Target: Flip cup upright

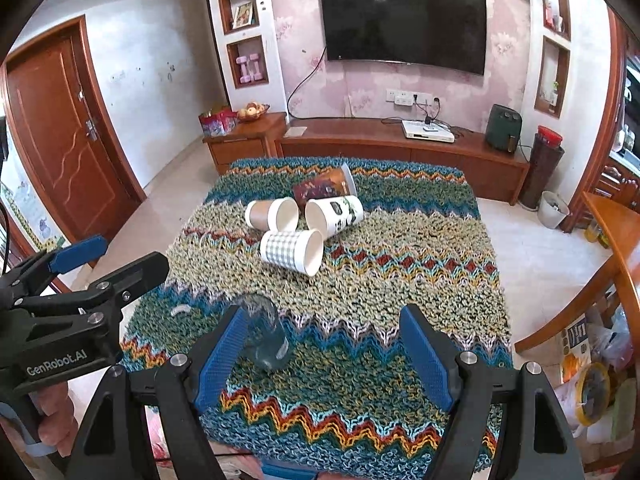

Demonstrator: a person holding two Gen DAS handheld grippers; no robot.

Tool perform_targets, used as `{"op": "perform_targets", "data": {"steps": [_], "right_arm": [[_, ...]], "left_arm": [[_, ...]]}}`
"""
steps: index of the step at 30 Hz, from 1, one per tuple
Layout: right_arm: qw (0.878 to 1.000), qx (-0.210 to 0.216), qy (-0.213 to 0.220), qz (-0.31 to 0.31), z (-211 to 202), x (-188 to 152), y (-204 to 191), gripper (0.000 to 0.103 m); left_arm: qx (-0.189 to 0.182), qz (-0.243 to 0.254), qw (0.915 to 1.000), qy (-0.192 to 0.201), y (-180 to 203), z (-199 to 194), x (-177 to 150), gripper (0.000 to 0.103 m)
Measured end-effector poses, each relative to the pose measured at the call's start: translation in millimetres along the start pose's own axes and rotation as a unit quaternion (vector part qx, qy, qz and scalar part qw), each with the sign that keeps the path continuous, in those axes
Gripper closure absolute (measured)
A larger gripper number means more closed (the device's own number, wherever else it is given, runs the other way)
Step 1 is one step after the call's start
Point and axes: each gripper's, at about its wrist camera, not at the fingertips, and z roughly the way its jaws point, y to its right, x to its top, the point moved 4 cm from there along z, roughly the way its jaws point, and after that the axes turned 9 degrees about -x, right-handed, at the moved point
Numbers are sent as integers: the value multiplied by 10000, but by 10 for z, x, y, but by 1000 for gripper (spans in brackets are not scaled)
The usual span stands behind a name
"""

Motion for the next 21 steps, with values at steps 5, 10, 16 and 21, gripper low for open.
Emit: {"op": "perform_targets", "data": {"steps": [5,10,16,21], "right_arm": [[9997,-44,128,185,-68,124,33,23],[9988,-167,347,290,-156,211,51,23],[9981,-335,404,323,-115,279,62,23],[9982,-364,327,355,-52,304,77,23]], "left_arm": [[60,-167,9997,-141,-67,35,68,9],[83,-306,9992,-257,-110,92,83,9],[228,-276,9989,-296,-120,135,104,9],[311,-284,9988,-235,-140,136,146,9]]}}
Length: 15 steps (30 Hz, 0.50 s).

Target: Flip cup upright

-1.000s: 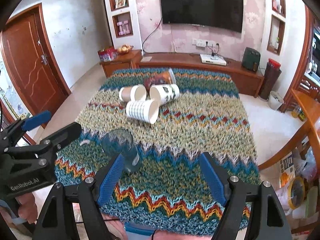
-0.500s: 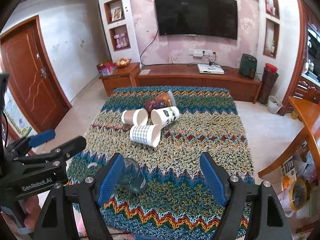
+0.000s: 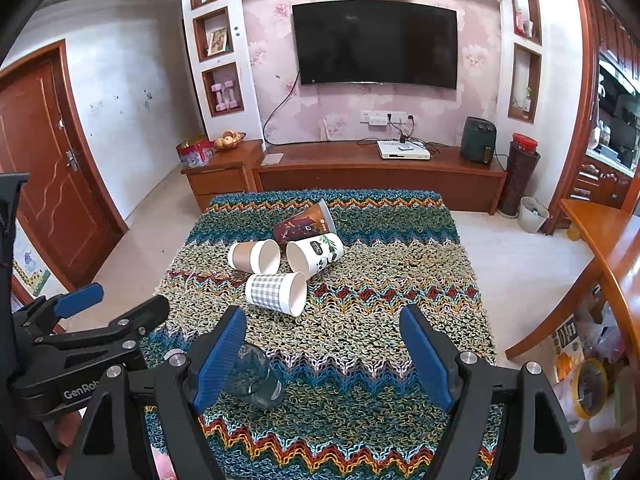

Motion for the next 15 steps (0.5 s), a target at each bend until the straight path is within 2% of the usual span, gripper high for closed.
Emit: {"op": "perform_targets", "data": {"steps": [15], "right_arm": [[10000,-30,-57,16,80,7,-1,23]], "left_arm": [[113,13,9999,-28,-16,85,37,9]]}}
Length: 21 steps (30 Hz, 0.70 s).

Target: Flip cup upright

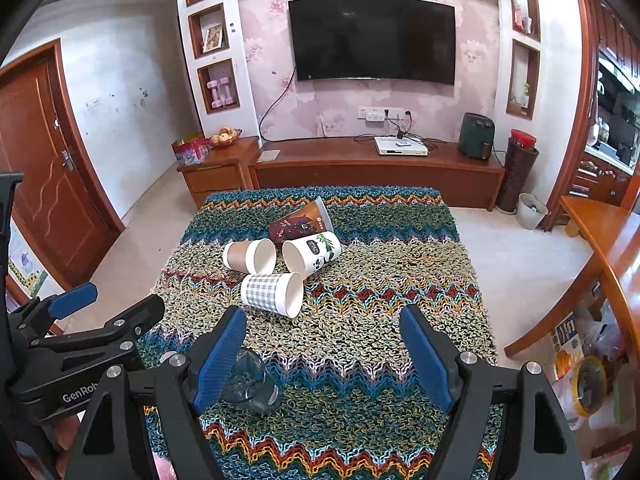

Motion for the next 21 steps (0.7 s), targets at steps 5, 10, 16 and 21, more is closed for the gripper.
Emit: {"op": "perform_targets", "data": {"steps": [5,10,16,21], "right_arm": [[10000,2,-5,-1,4,1,5,23],[10000,1,-18,9,20,-3,13,23],[10000,19,-60,18,64,-20,6,23],[10000,6,-60,32,82,-24,9,23]], "left_arm": [[28,-1,10000,-14,-12,23,-1,9],[57,7,10000,-21,-14,31,-5,9],[56,-32,9999,-84,-34,58,-28,9],[68,-19,10000,-67,-32,56,-30,9]]}}
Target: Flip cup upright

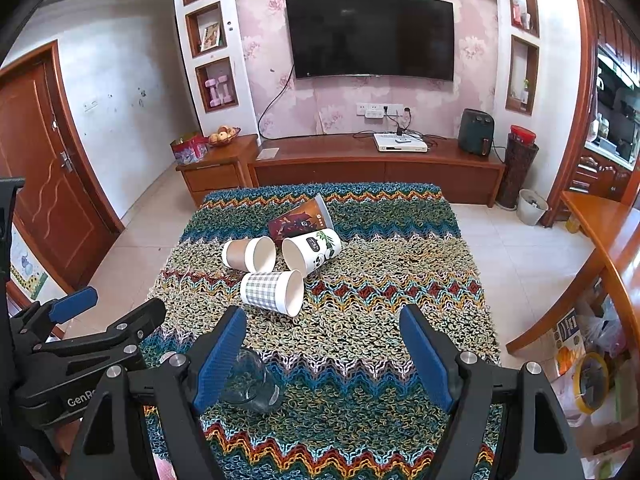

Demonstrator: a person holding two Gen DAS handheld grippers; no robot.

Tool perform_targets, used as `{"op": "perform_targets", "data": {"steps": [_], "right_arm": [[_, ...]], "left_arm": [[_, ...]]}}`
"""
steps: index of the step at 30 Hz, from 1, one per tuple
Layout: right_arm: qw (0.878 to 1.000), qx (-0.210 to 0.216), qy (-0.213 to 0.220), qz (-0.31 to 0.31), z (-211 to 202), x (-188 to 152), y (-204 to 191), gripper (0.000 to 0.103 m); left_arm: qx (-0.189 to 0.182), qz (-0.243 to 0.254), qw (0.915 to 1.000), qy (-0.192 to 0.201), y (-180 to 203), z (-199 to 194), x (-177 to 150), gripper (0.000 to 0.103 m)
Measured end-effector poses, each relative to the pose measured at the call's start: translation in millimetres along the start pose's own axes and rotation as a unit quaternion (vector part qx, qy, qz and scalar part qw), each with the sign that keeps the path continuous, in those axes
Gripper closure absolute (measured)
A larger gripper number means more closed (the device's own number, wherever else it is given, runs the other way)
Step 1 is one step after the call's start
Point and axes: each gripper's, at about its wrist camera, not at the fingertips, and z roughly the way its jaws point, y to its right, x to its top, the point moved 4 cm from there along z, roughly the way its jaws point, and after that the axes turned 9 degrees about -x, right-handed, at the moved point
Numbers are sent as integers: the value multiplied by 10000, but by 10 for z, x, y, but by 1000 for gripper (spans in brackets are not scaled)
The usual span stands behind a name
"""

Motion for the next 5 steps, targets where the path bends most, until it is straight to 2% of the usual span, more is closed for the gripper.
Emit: {"op": "perform_targets", "data": {"steps": [5], "right_arm": [[10000,9,-26,28,7,-13,3,23]], "left_arm": [[9,-3,10000,-4,0,-2,-1,9]]}}
